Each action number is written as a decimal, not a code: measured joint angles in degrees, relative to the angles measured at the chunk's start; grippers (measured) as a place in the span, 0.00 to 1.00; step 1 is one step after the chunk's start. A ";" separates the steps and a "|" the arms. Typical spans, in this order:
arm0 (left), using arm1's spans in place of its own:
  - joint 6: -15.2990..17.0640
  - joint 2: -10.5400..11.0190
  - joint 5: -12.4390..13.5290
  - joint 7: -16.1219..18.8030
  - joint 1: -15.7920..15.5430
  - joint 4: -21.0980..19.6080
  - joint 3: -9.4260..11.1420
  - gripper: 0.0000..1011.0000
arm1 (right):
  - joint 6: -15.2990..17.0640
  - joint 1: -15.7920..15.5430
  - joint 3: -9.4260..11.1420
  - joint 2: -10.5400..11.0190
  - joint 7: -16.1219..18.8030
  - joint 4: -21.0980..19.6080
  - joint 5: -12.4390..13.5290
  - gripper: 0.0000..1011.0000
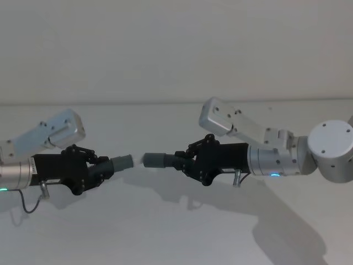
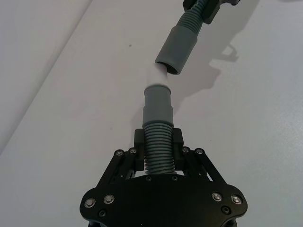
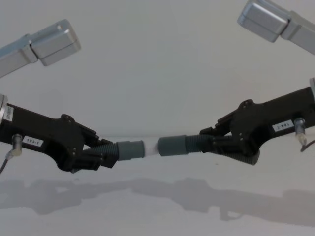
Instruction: Use both hands to pick up one end of the pipe from the table, align the ends, and insert them.
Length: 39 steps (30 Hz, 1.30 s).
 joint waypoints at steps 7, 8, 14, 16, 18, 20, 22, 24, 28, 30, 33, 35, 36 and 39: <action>0.00 0.00 0.00 0.00 0.00 0.00 0.00 0.30 | -0.40 0.84 -0.54 -0.42 0.18 1.23 0.22 0.17; 0.00 0.00 0.00 0.00 0.00 0.00 0.00 0.30 | -0.47 1.02 -0.62 -0.50 0.20 1.43 0.27 0.17; 0.00 0.00 -0.01 0.00 0.00 0.00 0.00 0.30 | -0.83 1.69 -0.92 -0.70 0.32 2.29 0.57 0.17; 0.00 0.00 -0.01 0.00 0.00 0.00 0.00 0.30 | -0.84 1.80 -0.94 -0.70 0.38 2.42 0.69 0.17; 0.00 0.00 -0.01 0.00 0.00 0.00 0.00 0.30 | -0.84 1.93 -0.96 -0.68 0.52 2.56 0.92 0.17; 0.00 0.00 -0.01 0.00 0.00 0.00 0.00 0.30 | -0.84 2.01 -0.96 -0.62 0.59 2.62 1.13 0.17; 0.00 0.00 -0.02 0.00 0.00 0.00 0.00 0.30 | -0.77 2.09 -0.95 -0.49 0.68 2.65 1.44 0.17; 0.00 0.00 -0.01 0.00 0.00 0.00 0.00 0.30 | -0.62 2.12 -0.93 -0.38 0.76 2.65 1.76 0.17; 0.00 0.00 -0.02 0.00 0.00 -0.02 0.01 0.30 | -0.33 2.17 -0.84 -0.14 1.00 2.64 2.28 0.17; -0.01 0.00 -0.03 -0.01 0.00 -0.06 0.03 0.30 | -0.17 2.21 -0.80 -0.02 1.08 2.61 2.62 0.17; -0.08 0.10 -0.07 -0.09 -0.09 -0.18 0.09 0.30 | -0.02 2.25 -0.79 0.09 1.11 2.59 2.86 0.17; -0.16 0.18 -0.09 -0.22 -0.22 -0.33 0.18 0.30 | 0.04 2.28 -0.78 0.19 1.15 2.57 3.12 0.17; -0.22 0.21 -0.09 -0.30 -0.27 -0.37 0.22 0.30 | 0.07 2.30 -0.78 0.23 1.16 2.56 3.27 0.17; -0.45 0.39 -0.09 -0.60 -0.51 -0.60 0.38 0.30 | 0.14 2.33 -0.78 0.30 1.18 2.56 3.57 0.17</action>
